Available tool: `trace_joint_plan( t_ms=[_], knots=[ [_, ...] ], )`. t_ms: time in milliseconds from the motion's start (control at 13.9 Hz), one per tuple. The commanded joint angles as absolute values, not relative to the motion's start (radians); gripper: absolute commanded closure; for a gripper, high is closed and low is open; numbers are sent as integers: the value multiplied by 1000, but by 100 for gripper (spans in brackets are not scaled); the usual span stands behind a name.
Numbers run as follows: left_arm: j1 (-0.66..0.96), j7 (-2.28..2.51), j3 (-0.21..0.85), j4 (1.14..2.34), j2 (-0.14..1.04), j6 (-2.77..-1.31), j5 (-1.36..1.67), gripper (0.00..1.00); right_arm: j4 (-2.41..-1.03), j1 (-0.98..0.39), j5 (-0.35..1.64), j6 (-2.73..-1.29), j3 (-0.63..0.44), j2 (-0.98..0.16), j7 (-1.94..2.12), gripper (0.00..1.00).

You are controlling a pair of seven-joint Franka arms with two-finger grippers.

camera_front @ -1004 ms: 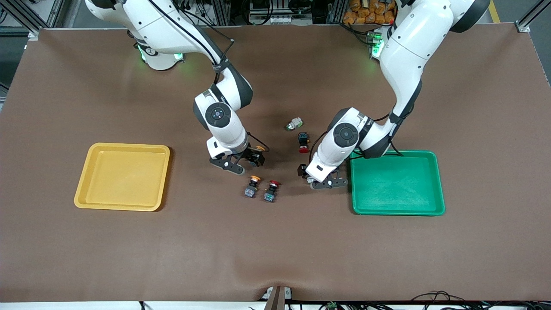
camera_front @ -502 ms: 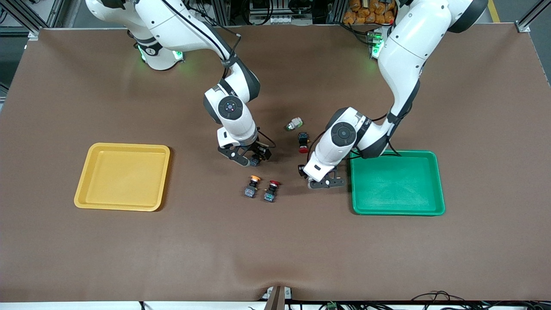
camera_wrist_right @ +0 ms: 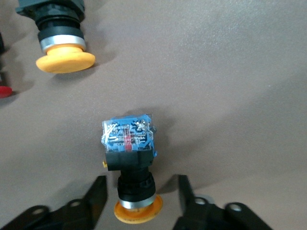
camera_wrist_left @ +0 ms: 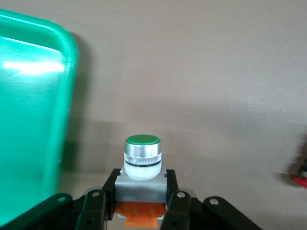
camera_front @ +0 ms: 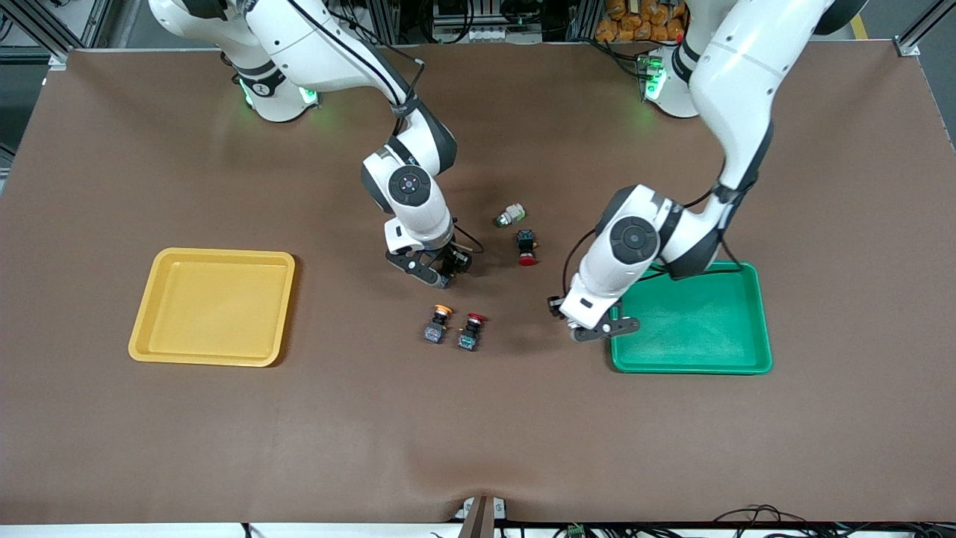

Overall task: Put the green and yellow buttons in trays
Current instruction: 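Place the white button in the green tray while the right gripper drops its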

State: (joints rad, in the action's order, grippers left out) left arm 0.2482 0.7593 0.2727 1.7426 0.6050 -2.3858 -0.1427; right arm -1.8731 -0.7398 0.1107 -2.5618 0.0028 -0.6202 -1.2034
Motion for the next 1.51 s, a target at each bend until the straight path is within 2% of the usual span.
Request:
trace_joint_plan(
  t_ms=[0, 287, 645, 1004, 1076, 1147, 1219, 1434],
  knots=[
    [200, 738, 275, 1844, 534, -2353, -172, 100, -1850, -746, 120, -2554, -5, -624, -1220, 100],
    [106, 630, 276, 1916, 522, -2408, -204, 100, -1852, -712, 117, -2525, -11, -531, -1189, 100],
    [101, 627, 275, 1924, 540, -2424, -257, 100, -1850, -563, 115, -2259, -9, -371, -955, 100],
    [40, 626, 276, 1948, 558, -2465, -311, 100, -1850, -376, 120, -2085, -9, -304, -648, 100],
    [40, 627, 276, 1947, 561, -2465, -311, 76, -1850, -332, 120, -2038, -9, -296, -584, 100],
    [41, 627, 278, 1945, 563, -2467, -311, 17, -1851, -289, 120, -1996, -11, -295, -498, 100],
    [41, 637, 279, 1942, 563, -2467, -311, 0, -1856, -241, 118, -1977, -12, -296, -417, 100],
    [45, 643, 285, 1942, 551, -2464, -310, 0, -1861, -68, 117, -1989, -12, -319, -162, 100]
  ],
)
